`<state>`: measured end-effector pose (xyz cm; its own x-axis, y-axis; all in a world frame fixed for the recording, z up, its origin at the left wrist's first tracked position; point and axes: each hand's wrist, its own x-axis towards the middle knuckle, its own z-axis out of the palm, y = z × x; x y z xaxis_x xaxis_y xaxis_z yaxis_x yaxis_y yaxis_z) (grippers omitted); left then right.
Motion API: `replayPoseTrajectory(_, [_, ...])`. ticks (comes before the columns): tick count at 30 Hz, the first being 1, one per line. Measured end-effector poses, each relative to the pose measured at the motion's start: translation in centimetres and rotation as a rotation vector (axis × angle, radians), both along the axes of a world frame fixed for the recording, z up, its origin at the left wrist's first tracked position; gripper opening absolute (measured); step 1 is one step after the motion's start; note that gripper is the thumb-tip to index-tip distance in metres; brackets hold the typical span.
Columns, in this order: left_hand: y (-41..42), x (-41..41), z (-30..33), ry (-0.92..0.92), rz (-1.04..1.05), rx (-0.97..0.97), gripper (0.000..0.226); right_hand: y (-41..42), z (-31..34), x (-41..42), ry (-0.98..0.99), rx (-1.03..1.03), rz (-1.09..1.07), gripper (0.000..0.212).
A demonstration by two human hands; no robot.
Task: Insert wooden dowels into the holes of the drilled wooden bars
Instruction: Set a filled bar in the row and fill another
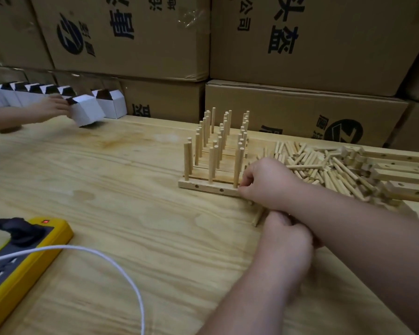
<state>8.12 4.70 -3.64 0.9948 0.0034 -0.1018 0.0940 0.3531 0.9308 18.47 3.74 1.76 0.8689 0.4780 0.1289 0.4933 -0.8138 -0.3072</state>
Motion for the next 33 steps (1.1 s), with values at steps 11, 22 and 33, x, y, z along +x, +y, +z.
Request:
replayPoseTrajectory(11, [0.3,-0.5,0.9,0.095,0.053,0.012,0.05,1.2,-0.3,0.5,-0.033,-0.124,-0.035,0.015])
replayPoseTrajectory(22, [0.3,-1.0,1.1,0.031,-0.029,0.113,0.035,-2.1,0.7,-1.7,-0.103,0.091,-0.146,0.023])
replayPoseTrajectory(33, [-0.4,-1.7,2.2,-0.112,-0.077,0.041,0.037,-15.6,-3.6,-9.7,-0.075,0.47,-0.441,0.03])
